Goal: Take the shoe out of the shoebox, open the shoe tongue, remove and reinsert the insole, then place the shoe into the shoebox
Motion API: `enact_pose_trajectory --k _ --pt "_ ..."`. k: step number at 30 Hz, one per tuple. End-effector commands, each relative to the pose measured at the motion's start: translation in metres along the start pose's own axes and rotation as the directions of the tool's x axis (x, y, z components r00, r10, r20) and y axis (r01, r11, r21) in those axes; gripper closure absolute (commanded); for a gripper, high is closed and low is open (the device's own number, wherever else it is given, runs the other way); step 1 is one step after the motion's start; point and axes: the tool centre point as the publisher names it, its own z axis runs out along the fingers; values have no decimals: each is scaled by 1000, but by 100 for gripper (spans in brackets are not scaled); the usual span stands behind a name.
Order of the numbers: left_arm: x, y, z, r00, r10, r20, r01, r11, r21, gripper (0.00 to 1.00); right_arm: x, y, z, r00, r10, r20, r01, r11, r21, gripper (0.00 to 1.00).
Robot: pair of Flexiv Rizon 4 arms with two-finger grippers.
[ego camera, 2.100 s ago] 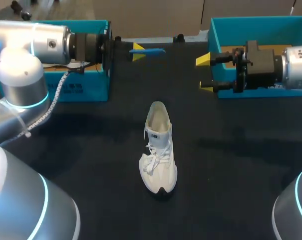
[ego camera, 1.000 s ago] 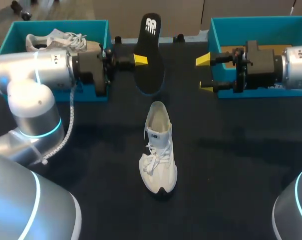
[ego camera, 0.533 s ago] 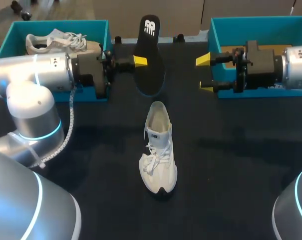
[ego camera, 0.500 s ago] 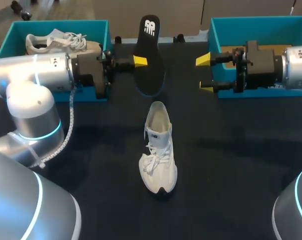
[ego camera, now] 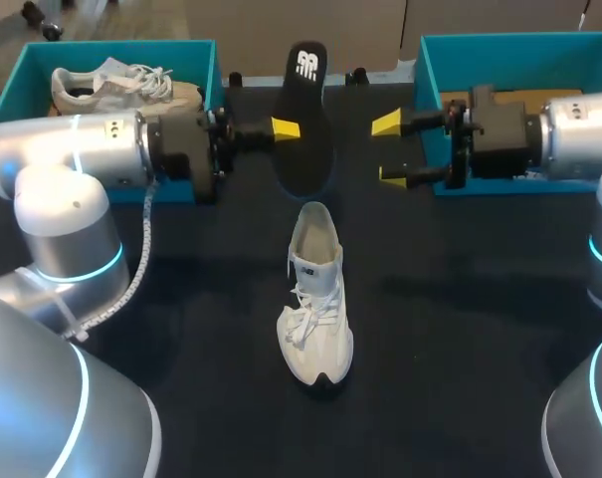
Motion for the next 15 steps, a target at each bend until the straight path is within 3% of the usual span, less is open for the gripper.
enact_pose_trajectory --k 1,4,6,7,8,12,13,15 --pt "2 -6 9 1000 -1 8 1 1000 -8 100 -4 8 23 1000 0 -11 0 1000 19 0" --pt "3 -9 15 1000 -6 17 6 1000 -8 100 -5 8 31 1000 -1 -18 2 999 33 0" --pt "3 -10 17 1000 -8 19 8 1000 -5 100 -5 7 34 1000 -1 -22 2 999 41 10" --pt "3 -10 17 1000 -8 19 8 1000 -5 100 -5 7 34 1000 -1 -22 2 999 41 10" --pt "2 -12 19 1000 -10 23 10 1000 1 100 -6 6 37 1000 1 -27 0 999 47 19" --pt "1 -14 22 1000 -11 28 11 1000 6 100 -8 5 41 1000 5 -31 -3 998 61 33" --pt "1 -14 22 999 -17 32 17 1000 2 100 -9 5 43 999 8 -35 -5 998 66 46" --pt "2 -15 24 999 -21 31 21 1000 -4 100 -10 5 45 999 10 -39 -7 998 70 51"
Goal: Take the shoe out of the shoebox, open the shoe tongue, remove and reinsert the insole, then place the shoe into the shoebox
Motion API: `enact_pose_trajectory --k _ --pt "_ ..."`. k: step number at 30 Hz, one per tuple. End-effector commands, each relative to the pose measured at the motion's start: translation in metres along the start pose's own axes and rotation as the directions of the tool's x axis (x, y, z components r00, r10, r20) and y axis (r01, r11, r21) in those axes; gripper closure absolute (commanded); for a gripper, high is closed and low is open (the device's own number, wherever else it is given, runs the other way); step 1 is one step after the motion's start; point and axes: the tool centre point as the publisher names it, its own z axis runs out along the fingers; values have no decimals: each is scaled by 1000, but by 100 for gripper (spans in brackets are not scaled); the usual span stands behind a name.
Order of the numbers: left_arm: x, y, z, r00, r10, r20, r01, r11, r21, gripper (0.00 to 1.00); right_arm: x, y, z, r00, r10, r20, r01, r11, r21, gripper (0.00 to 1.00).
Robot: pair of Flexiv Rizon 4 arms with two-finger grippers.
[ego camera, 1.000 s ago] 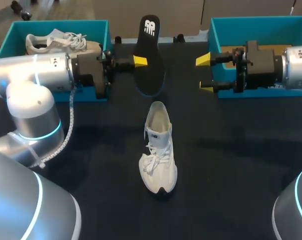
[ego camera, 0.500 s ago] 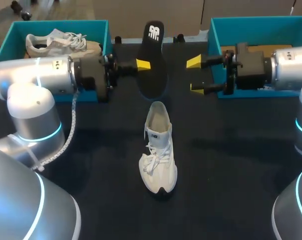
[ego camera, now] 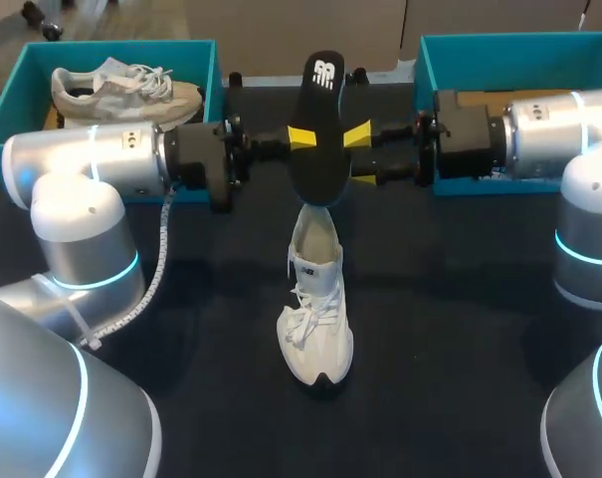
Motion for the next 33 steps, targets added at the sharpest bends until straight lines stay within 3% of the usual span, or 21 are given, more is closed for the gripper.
enact_pose_trajectory --k 1,33 --pt "3 -2 6 1000 -3 -1 3 1000 -12 100 -4 4 10 1000 2 -10 -2 1000 11 52" --pt "6 -2 18 999 -47 16 48 999 -26 100 -5 3 19 999 -4 -53 5 1000 10 76"
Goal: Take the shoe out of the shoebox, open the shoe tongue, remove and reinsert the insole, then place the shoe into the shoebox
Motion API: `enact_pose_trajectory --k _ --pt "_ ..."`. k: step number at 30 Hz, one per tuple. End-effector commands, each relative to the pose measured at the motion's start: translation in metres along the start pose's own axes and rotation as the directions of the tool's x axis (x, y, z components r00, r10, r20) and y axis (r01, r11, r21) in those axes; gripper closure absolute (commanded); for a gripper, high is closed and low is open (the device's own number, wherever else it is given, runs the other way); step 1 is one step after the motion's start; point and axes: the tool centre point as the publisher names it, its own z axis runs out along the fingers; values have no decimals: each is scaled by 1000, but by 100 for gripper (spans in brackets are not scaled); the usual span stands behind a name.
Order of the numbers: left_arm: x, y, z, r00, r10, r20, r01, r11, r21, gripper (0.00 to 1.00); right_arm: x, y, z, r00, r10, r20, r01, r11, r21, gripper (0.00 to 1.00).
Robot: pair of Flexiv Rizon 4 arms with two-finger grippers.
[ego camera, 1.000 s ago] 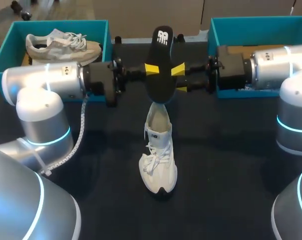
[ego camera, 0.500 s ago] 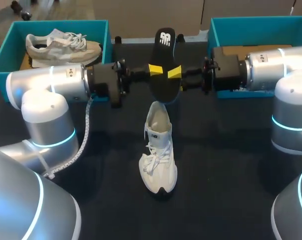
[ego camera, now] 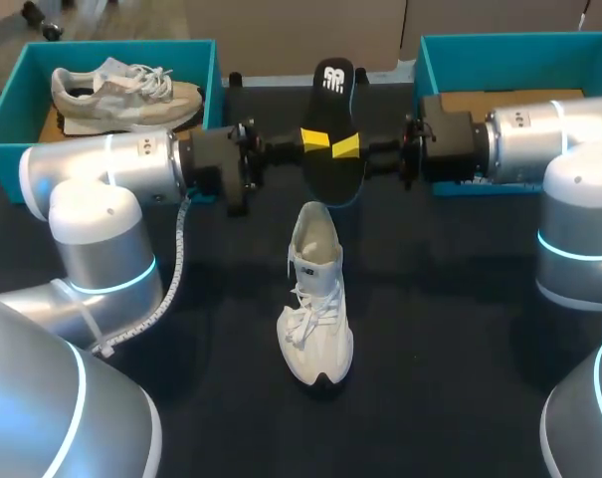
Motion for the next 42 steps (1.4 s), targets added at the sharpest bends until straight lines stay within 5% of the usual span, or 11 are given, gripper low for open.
enact_pose_trajectory --k 1,5,11,13,14,15,16,28,42 --pt "1 0 1 1000 1 -2 -1 1000 2 100 0 -1 2 1000 0 1 0 1000 -5 78" --pt "3 0 1 1000 -3 -4 3 1000 1 100 1 1 2 1000 -2 -2 2 1000 -6 100" --pt "4 -1 3 1000 -5 -10 5 1000 8 100 2 2 2 1000 -10 -10 10 1000 -6 100" --pt "5 -1 2 1000 -4 -14 4 1000 12 67 2 3 2 1000 -15 -9 15 1000 -8 100" --pt "4 0 0 1000 -4 -16 4 1000 13 32 2 3 2 1000 -18 -8 18 1000 -9 100" --pt "4 0 -1 1000 -3 -19 4 1000 15 7 2 3 2 1000 -22 -5 22 1000 -11 100" --pt "4 1 -3 1000 -3 -25 3 1000 15 0 2 3 1 1000 -25 -3 25 1000 -15 100" --pt "10 10 -40 993 -63 -102 63 998 -5 0 -7 13 -5 990 -140 18 141 986 -87 100" --pt "31 21 -66 869 -452 -200 439 892 -109 0 3 22 2 913 -408 2 406 907 -109 100"
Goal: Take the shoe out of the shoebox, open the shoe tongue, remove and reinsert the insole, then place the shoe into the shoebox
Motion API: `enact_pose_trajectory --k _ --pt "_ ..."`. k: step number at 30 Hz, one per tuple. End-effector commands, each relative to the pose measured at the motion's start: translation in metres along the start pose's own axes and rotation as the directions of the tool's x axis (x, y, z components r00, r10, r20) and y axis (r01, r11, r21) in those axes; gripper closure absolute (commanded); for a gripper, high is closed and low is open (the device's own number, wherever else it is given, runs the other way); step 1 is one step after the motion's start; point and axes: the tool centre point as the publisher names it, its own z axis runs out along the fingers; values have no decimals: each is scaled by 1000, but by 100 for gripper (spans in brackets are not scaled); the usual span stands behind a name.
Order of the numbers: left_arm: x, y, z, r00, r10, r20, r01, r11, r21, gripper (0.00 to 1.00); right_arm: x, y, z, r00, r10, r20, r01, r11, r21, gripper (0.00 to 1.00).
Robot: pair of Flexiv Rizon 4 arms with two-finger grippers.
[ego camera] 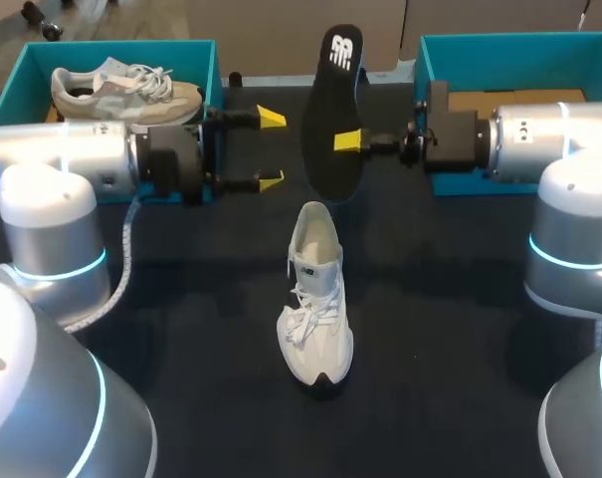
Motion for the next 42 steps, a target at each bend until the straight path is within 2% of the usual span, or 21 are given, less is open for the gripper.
enact_pose_trajectory --k 1,2,30,34,39,42 --pt "5 4 -3 987 -131 -97 128 991 -32 0 -4 2 4 1000 -20 -21 20 1000 -17 100" --pt "10 6 -3 981 -144 -130 138 989 -53 0 -4 2 4 1000 -20 -21 20 1000 -17 100" --pt "10 6 -3 981 -144 -130 138 989 -53 0 -4 2 4 1000 -20 -21 20 1000 -17 100" --pt "16 8 -2 966 -214 -145 205 976 -71 0 -8 0 -1 991 -132 -35 131 991 -27 100" --pt "23 4 -3 941 -298 -158 285 953 -97 0 -17 -2 6 955 -295 -30 296 955 15 100" --pt "31 -1 -6 916 -345 -205 329 938 -108 0 -17 -2 6 955 -295 -30 296 955 15 100"
